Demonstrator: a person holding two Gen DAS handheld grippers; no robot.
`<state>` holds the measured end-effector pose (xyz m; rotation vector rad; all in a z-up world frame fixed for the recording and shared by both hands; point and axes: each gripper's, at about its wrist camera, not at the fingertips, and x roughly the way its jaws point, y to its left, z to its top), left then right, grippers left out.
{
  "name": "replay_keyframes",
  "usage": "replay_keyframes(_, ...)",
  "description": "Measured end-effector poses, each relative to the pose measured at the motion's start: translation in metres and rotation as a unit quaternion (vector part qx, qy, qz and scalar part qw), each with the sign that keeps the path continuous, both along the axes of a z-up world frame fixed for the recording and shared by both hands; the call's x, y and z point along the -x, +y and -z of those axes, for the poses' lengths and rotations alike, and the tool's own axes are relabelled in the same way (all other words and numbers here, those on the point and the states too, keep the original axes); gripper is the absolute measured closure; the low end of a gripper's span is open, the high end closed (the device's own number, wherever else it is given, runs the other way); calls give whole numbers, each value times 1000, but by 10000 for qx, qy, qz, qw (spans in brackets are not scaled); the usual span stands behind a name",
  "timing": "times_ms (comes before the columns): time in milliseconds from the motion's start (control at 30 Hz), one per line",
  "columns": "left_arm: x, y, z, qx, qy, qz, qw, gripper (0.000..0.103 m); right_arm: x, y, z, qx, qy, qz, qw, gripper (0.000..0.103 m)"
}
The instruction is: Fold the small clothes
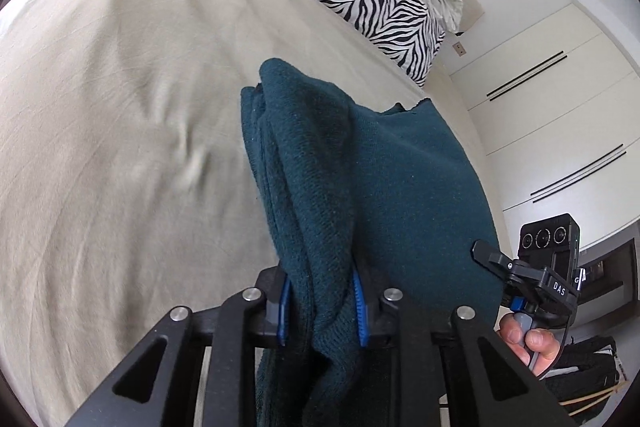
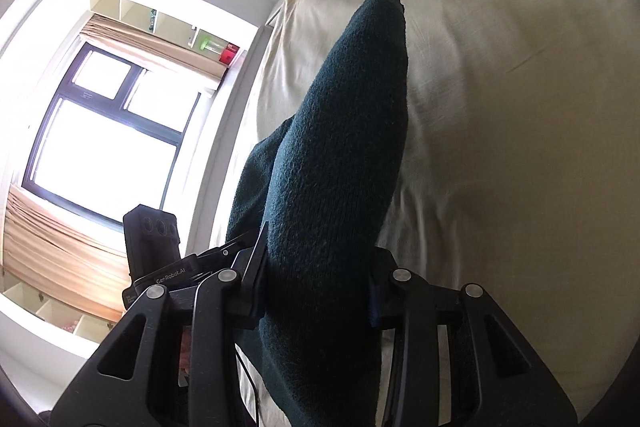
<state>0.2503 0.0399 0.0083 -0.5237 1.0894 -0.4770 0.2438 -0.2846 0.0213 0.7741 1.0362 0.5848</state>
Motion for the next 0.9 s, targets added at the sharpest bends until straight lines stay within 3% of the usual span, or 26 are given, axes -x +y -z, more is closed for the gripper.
replay_keyframes(133, 41, -26, -18, -176, -170, 342, 9991, 77, 54, -36, -6, -91, -49, 143, 9998, 68)
replay_keyframes(233, 69, -42, -13, -308, -135, 476, 9983, 77, 92, -59, 4, -251, 35, 290, 9993, 68)
replay_keyframes(333, 86, -53, 22, -572, 168, 478, 9971, 77, 120, -70, 30, -173, 269, 345, 9989, 67)
replay_keyframes(400, 91, -55, 55, -696, 397, 441, 9958, 72, 129, -75, 64, -93, 669, 414, 9969, 63)
replay_keyframes(433, 94, -51, 61, -570, 316, 353, 9972, 68, 132, -77, 80, 11, 822, 472, 9955, 61)
replay_keyframes(500, 99, -40, 61, -286, 315, 139, 9990, 64, 140, -85, 94, -411, 705, 630, 9947, 61)
replay_keyframes(567, 102, -32, 56, -253, 332, 60, 9991, 63, 148, -88, 85, -426, 709, 836, 9931, 57)
replay_keyframes(700, 108, -28, 45, -561, 173, 36, 9983, 61, 169, -92, 56, 87, 428, 1144, 9925, 55)
replay_keyframes(767, 115, -28, 37, -762, 21, -3, 9971, 60, 184, -92, 40, 221, 183, 1235, 9919, 55)
replay_keyframes(833, 120, -27, 32, -1071, -112, -75, 9942, 50, 202, -91, 22, 453, -169, 1314, 9901, 55)
replay_keyframes(900, 119, -21, 34, -1069, -74, -217, 9940, 47, 220, -91, 4, 684, -506, 1299, 9879, 55)
